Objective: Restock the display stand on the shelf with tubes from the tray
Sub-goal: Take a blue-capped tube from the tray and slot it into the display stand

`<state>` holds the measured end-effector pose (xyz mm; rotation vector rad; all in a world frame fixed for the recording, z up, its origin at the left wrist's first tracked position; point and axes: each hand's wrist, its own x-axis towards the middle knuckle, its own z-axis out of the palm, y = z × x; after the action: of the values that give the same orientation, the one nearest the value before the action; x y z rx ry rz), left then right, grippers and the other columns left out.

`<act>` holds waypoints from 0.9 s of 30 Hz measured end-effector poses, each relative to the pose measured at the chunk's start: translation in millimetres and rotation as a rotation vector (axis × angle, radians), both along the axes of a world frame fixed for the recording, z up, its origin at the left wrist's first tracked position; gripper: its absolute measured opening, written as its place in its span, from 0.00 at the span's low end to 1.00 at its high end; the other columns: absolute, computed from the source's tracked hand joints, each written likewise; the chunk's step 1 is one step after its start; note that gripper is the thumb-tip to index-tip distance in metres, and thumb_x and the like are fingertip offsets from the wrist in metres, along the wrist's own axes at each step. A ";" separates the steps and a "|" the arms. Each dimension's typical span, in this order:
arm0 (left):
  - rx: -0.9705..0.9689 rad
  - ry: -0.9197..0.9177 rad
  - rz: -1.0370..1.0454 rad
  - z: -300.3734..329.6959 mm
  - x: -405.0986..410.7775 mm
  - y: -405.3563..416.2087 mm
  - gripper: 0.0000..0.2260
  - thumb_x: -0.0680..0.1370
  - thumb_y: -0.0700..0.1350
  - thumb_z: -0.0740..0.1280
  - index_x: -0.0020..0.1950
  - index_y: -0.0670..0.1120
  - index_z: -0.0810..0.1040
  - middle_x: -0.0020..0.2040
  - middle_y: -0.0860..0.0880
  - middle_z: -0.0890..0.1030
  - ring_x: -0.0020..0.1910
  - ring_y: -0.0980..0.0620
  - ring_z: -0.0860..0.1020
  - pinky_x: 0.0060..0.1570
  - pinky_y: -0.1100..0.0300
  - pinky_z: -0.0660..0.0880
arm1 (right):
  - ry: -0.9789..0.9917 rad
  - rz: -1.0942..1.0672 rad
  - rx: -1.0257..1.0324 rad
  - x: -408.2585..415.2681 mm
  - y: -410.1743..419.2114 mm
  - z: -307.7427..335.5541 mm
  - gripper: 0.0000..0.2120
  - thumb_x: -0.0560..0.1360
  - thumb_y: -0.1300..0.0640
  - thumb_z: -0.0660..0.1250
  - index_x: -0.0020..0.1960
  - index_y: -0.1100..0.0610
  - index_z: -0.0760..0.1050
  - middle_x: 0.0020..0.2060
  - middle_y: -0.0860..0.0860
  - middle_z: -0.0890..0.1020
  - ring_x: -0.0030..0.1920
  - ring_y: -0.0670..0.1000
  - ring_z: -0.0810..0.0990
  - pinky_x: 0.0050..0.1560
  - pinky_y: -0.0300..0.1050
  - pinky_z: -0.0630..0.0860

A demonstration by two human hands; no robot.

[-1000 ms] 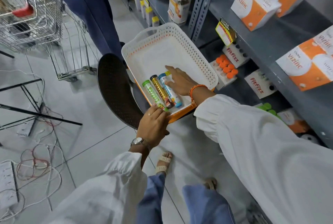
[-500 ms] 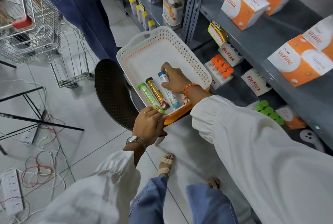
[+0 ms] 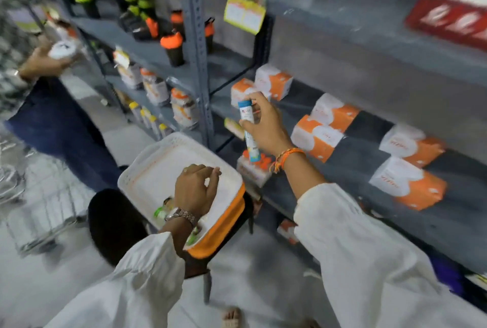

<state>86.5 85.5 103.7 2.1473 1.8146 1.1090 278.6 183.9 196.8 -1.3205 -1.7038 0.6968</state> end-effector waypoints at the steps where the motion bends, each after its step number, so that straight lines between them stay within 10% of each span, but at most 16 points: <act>1: 0.055 0.000 -0.021 14.6 13.1 13.1 0.17 0.80 0.50 0.59 0.38 0.46 0.83 0.33 0.48 0.81 0.37 0.44 0.77 0.38 0.55 0.67 | 0.002 -0.047 0.045 18.4 -3.9 18.7 0.21 0.71 0.64 0.73 0.61 0.50 0.74 0.47 0.50 0.81 0.42 0.47 0.80 0.43 0.39 0.78; 9: 0.334 -0.128 -0.261 129.6 155.4 87.3 0.14 0.81 0.48 0.59 0.42 0.43 0.80 0.39 0.42 0.80 0.41 0.39 0.77 0.41 0.47 0.72 | 0.045 -0.459 0.413 167.1 -78.6 163.1 0.19 0.71 0.64 0.72 0.59 0.52 0.75 0.42 0.48 0.82 0.39 0.44 0.80 0.45 0.38 0.79; 16: 0.528 -0.238 -0.612 206.6 300.0 76.1 0.19 0.77 0.42 0.65 0.68 0.40 0.75 0.64 0.41 0.78 0.64 0.42 0.73 0.73 0.51 0.62 | -0.029 -0.702 0.607 257.0 -157.6 245.5 0.17 0.74 0.62 0.72 0.59 0.50 0.73 0.45 0.48 0.82 0.44 0.49 0.82 0.42 0.35 0.77; 21: 0.568 -0.049 -0.759 221.0 352.7 67.9 0.18 0.77 0.47 0.65 0.64 0.41 0.77 0.61 0.42 0.78 0.61 0.40 0.74 0.65 0.45 0.69 | -0.134 -0.886 0.705 317.6 -197.9 284.4 0.12 0.77 0.60 0.69 0.58 0.54 0.70 0.46 0.52 0.82 0.44 0.54 0.82 0.48 0.54 0.79; 27: 0.651 0.113 -0.709 209.3 359.3 77.3 0.20 0.78 0.53 0.62 0.65 0.43 0.78 0.60 0.43 0.80 0.53 0.42 0.76 0.55 0.47 0.69 | -0.240 -1.101 0.627 387.2 -221.6 330.0 0.16 0.75 0.65 0.71 0.56 0.55 0.67 0.51 0.54 0.80 0.48 0.55 0.83 0.50 0.54 0.83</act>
<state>445.8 162.8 313.1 2.8770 0.5862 1.4973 665.8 -37.7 526.7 -1.5995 -0.9479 -0.5962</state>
